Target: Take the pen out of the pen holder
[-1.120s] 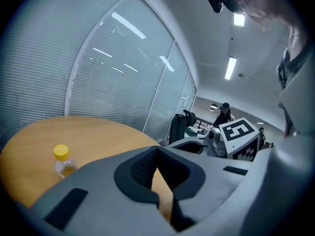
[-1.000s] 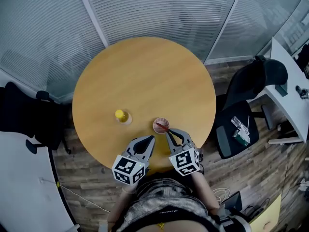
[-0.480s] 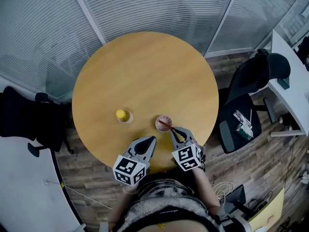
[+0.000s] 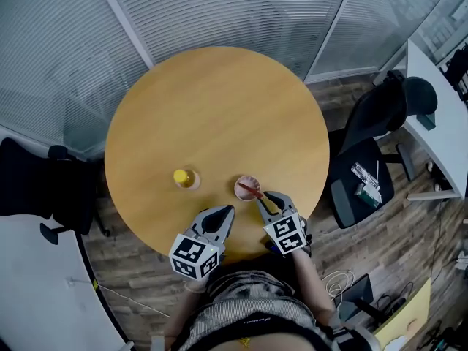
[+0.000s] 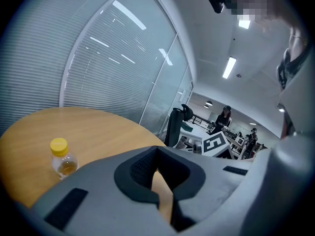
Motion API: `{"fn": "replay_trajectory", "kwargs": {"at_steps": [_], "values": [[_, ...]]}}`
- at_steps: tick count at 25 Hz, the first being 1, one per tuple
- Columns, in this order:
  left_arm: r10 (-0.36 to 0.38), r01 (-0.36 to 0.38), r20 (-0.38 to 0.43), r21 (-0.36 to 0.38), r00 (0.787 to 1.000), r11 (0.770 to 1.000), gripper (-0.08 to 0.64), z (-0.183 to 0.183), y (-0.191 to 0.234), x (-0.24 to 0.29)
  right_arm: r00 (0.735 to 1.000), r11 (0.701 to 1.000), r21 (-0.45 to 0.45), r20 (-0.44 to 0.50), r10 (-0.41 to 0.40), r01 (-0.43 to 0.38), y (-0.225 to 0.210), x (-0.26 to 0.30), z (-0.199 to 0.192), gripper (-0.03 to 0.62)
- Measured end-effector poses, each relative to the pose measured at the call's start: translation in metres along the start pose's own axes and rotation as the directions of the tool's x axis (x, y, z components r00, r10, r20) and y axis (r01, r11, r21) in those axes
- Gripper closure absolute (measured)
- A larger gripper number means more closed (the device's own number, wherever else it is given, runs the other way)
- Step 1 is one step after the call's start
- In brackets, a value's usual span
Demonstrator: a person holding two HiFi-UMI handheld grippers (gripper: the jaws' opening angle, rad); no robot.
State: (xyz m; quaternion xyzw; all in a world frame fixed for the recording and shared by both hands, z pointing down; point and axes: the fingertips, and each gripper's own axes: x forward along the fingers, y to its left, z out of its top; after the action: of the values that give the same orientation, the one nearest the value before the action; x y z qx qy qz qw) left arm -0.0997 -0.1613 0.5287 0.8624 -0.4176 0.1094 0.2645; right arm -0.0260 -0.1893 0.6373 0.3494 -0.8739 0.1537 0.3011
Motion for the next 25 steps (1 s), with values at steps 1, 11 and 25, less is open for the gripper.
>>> {"fn": "replay_trajectory", "kwargs": {"at_steps": [1, 11, 25], "values": [[-0.001, 0.001, 0.000, -0.001, 1.000, 1.000, 0.555, 0.000, 0.001, 0.000, 1.000, 1.000, 0.004, -0.010, 0.006, -0.006, 0.000, 0.002, -0.002, 0.492], [-0.005, 0.005, -0.002, -0.011, 1.000, 1.000, 0.555, 0.000, 0.007, 0.003, 0.998, 0.998, 0.044, -0.048, 0.036, -0.034, -0.002, 0.021, -0.016, 0.486], [0.012, -0.011, 0.013, -0.016, 1.000, 1.000, 0.555, 0.002, 0.010, -0.001, 0.997, 0.999, 0.017, -0.066, 0.037, -0.036, -0.003, 0.024, -0.015, 0.514]]}}
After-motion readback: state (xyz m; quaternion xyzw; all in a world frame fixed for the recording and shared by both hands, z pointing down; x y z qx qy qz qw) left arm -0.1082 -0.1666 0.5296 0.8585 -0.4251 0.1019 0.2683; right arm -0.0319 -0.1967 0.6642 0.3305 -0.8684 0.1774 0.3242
